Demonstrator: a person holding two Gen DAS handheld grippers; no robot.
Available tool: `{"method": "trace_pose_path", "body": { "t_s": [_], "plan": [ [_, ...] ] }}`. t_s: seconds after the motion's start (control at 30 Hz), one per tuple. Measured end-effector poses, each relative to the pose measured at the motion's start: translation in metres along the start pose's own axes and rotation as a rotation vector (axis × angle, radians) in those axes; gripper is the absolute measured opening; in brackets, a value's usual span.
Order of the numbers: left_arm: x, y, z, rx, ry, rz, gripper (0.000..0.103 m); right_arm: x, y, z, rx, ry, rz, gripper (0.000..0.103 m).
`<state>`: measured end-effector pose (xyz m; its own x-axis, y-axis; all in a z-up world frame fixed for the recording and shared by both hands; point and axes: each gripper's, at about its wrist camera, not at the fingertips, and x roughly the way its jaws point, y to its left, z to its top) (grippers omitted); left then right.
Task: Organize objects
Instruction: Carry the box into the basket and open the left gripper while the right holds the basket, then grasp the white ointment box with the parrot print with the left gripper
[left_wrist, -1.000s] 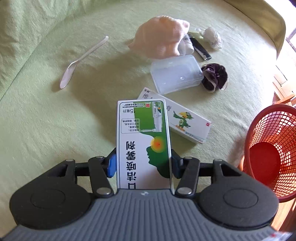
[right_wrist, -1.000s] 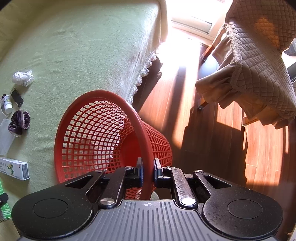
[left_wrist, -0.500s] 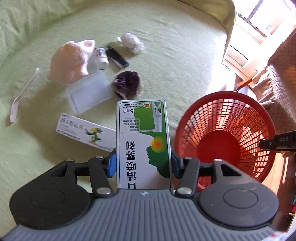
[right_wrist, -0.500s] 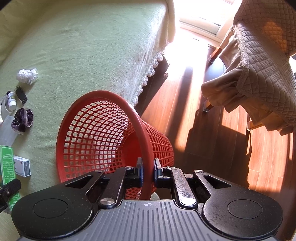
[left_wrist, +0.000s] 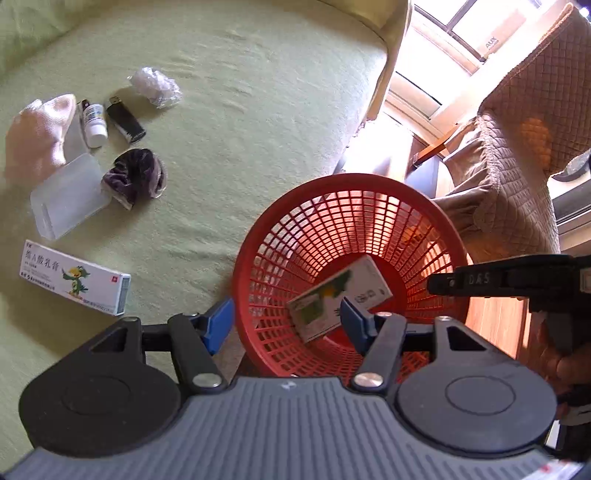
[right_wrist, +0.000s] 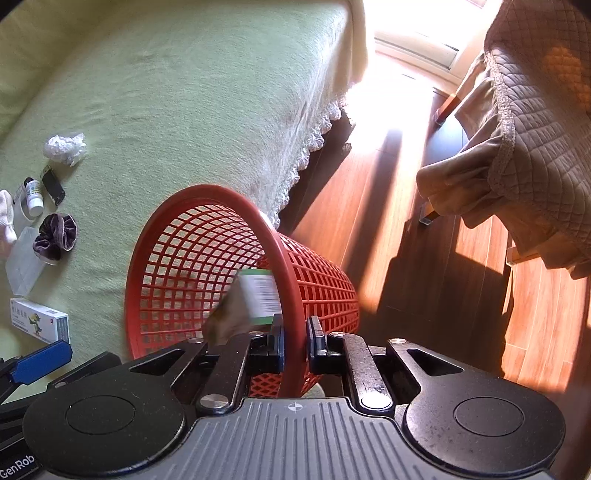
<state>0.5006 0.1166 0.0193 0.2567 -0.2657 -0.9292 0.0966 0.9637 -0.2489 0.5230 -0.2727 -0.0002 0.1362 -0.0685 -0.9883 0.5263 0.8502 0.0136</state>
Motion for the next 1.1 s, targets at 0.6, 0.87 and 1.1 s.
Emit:
{"method": "trace_pose_path", "body": {
  "t_s": [0.6,0.87,1.1],
  "plan": [
    [-0.037,0.102,-0.043,-0.285,-0.007,0.272,0.063,0.002,-0.004,0.008,-0.029,0.023,0.019,0.008],
    [-0.018,0.127,-0.027,-0.399,-0.025,0.255,0.065,0.002,-0.003,0.012,-0.003,0.027,0.001,0.008],
    [0.009,0.153,-0.006,-0.526,-0.035,0.241,0.065,0.003,-0.002,0.016,0.016,0.031,-0.012,0.008]
  ]
}}
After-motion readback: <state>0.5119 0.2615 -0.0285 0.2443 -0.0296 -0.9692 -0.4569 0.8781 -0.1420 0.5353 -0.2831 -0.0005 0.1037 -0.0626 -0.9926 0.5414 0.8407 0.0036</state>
